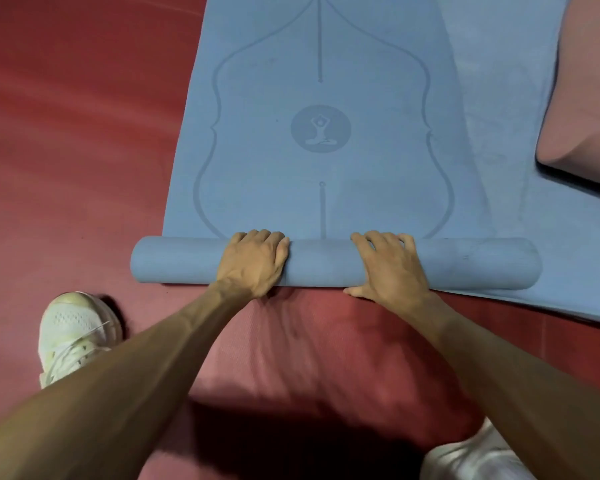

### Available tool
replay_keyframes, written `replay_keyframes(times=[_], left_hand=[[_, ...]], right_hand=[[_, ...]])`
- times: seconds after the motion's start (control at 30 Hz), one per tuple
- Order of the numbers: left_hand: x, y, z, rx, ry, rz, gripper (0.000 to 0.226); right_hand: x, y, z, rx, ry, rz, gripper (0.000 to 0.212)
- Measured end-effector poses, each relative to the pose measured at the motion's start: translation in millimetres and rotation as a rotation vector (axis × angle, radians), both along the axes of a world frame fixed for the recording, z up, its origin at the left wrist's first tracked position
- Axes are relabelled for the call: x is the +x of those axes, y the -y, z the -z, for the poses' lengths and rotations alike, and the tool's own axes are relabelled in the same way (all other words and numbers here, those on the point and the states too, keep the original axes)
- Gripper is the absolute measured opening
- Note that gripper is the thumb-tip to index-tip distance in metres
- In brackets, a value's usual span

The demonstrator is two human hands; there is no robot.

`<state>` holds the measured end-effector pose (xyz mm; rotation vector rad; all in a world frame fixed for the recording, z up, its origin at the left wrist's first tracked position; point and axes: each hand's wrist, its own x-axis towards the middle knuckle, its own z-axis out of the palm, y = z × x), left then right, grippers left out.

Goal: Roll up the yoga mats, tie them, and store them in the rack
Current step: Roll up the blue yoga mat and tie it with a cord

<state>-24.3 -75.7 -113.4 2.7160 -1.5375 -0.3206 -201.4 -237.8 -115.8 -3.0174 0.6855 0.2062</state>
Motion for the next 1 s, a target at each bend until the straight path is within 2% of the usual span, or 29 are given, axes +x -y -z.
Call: replay_keyframes(times=[0.17, 0.4, 0.53, 0.73, 0.83, 1.0], left_hand=[[-11.2, -11.9, -7.9, -0.076, 0.009, -0.041, 0.068], [-21.2, -30.3, -29.0, -0.039, -0.005, -0.081, 0.079], [-28.9, -47.2, -24.2, -0.049, -0.004, -0.070, 0.070], [-39.3, -47.9, -5.3, -0.068, 0.015, -0.107, 0.057], [-31.9, -40.5, 1.9, -0.042, 0.035, -0.093, 0.058], [-14.3, -20.9, 3.1, 0.039, 0.015, -0.115, 0.071]], right_hand=[[15.5, 16.9, -22.1, 0.112, -0.106, 0.006, 0.083], [29.0, 23.7, -49.5, 0.336, -0.218, 0.008, 0.073], [23.3, 13.9, -51.3, 0.442, -0.312, -0.005, 0.069], [20.3, 11.8, -40.2, 0.504, -0.389, -0.009, 0.085], [16.6, 9.2, -33.0, 0.481, -0.376, -0.003, 0.097], [2.1, 4.7, -23.4, 0.374, -0.128, -0.034, 0.091]])
